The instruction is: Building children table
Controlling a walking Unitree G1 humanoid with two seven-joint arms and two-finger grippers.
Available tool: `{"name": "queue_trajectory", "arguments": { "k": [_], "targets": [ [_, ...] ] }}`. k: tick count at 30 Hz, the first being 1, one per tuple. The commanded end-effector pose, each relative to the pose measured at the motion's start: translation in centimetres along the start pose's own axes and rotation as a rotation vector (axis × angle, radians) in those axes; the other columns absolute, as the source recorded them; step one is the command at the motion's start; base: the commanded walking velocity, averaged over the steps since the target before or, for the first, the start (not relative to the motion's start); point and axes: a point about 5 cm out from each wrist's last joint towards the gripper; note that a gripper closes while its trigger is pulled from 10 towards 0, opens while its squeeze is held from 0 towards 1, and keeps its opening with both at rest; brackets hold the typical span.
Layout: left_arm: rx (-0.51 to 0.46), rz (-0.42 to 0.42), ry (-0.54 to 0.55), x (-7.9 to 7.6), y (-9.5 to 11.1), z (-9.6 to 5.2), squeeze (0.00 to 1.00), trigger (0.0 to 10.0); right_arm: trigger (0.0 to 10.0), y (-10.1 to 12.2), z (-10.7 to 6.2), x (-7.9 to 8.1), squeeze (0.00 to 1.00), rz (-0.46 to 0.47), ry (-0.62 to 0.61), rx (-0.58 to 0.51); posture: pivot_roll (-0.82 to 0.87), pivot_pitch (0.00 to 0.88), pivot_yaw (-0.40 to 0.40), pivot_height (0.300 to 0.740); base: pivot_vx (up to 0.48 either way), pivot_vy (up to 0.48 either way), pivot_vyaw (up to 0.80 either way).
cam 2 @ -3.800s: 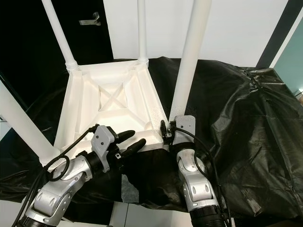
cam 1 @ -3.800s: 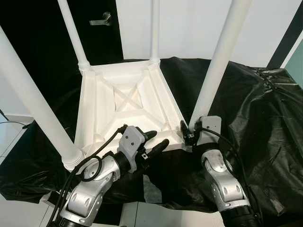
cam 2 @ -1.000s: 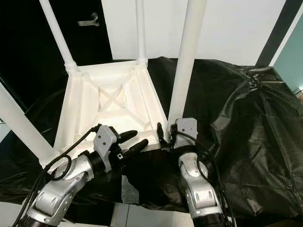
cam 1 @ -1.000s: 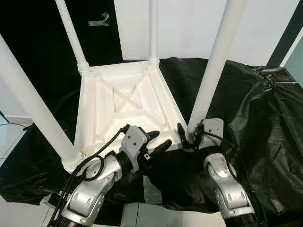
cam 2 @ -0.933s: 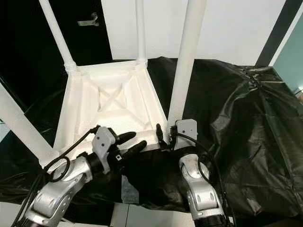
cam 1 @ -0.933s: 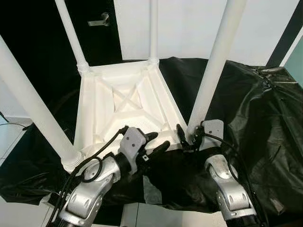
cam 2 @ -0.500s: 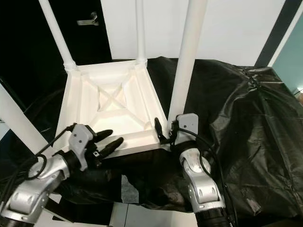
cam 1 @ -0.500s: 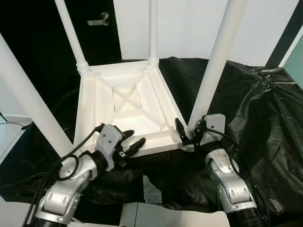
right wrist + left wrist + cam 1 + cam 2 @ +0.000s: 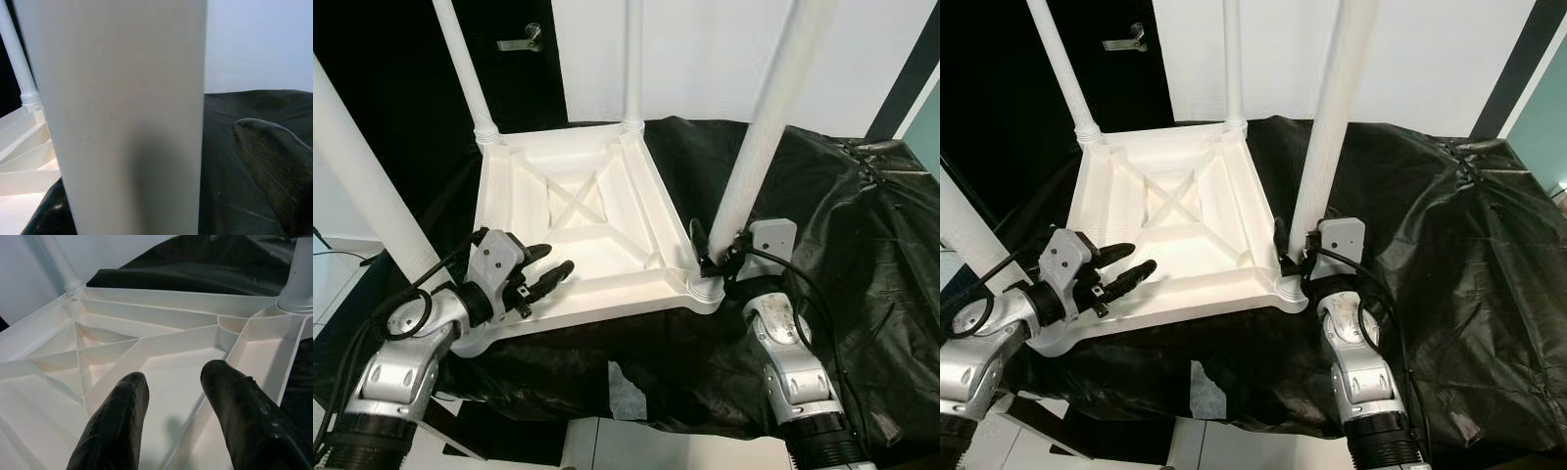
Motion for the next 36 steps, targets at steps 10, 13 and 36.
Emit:
{"name": "queue_trajectory", "arguments": {
  "k": [10,13,36],
  "targets": [
    [-0.027,0.084,-0.056,0.7,1.4,1.5,0.00,10.0,10.0,-0.4,-1.8,-3.3,0.00,-0.115,-0.288,0.036,0.03,0.000,0.010,0.740,0.000,0.000,0.00],
    [-0.034,0.086,-0.074,0.5,1.5,2.0,0.00,10.0,10.0,-0.6,-2.0,-3.5,0.00,-0.115,-0.293,0.055,0.02,0.000,0.014,0.740,0.000,0.000,0.00],
    [-0.157,-0.086,-0.250,-6.5,2.1,3.3,0.00,10.0,10.0,-0.5,-1.5,-1.2,0.00,-0.079,-0.158,0.042,0.05,0.000,0.002,0.740,0.000,0.000,0.00]
  ]
}}
Point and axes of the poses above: a point about 5 cm out from each wrist's last joint towards the gripper, its own z axis pointing out of the wrist towards the gripper, its own y axis along the axis of the wrist's last joint, x = y × z, and after that the axes turned 8 degrees about -z, right-handed
